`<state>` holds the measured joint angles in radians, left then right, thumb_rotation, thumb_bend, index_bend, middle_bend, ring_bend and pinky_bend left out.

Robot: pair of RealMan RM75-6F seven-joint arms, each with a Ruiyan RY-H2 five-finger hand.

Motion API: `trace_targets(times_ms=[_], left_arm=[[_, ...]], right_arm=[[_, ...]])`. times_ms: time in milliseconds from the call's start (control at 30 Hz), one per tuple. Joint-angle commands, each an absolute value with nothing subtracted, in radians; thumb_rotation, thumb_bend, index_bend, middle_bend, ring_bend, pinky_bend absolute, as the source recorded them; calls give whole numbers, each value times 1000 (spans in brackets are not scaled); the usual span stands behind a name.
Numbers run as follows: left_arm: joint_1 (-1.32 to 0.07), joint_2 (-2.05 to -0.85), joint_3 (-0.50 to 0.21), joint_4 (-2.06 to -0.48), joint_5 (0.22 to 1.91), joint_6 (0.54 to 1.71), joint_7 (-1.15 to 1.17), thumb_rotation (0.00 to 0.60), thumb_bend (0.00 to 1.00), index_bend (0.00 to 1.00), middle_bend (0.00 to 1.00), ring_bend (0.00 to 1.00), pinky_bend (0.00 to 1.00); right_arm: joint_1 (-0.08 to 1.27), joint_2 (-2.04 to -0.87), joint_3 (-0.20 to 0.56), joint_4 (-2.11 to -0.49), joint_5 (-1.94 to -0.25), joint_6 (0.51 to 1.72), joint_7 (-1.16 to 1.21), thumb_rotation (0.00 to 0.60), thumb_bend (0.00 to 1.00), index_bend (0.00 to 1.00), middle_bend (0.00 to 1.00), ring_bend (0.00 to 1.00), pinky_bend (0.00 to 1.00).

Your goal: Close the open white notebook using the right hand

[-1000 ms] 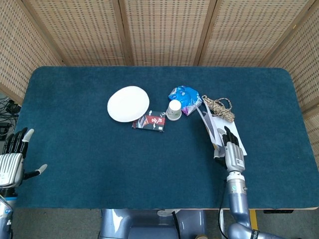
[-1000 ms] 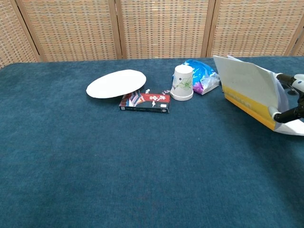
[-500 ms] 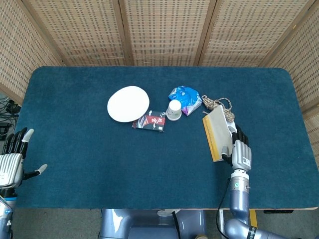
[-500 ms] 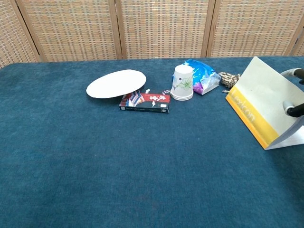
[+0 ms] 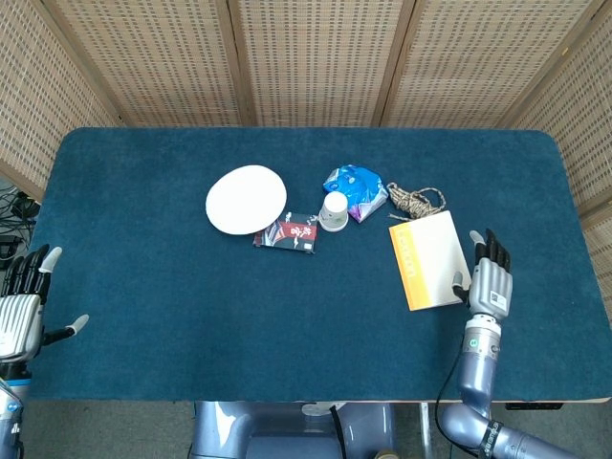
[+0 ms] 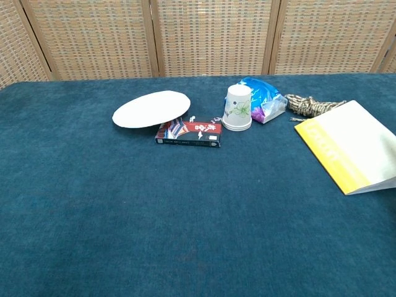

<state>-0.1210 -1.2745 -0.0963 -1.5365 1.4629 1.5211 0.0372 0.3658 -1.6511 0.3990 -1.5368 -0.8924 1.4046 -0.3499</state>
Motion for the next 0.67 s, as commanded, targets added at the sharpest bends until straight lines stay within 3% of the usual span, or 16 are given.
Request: trace_targets(times_ms=[33,133,233,433,667], left_arm=[[-122,-1273,-96,-1537,1463,1520,40,600,81,0,0,0,0],[-121,-1268,-97,-1534,1452,1511,46,600,81,0,0,0,0],[-122,-1262,-97,-1531,1441,1501,62,600,81,0,0,0,0],[-122,-1254,-96,-1536,1429,1494,98,600,81,0,0,0,0],[-120,-1258,-96,-1533,1428,1499,112,600,82,0,0,0,0]], right_arm=[[351,-1604,353,-1557,-949,1358,-301,600,457,124,0,0,0],[337,-1524,244,-1530,-1112,1299,-239,600,329,71,0,0,0],[321,-1497,171,-1458,-1234,1333,-247,600,242,39,0,0,0],[276,-1480,96,-1372,-1353,1410,-247,600,218,23,0,0,0],[254,-1470,86,-1341,-1399,1466,-272,600,217,17,0,0,0]])
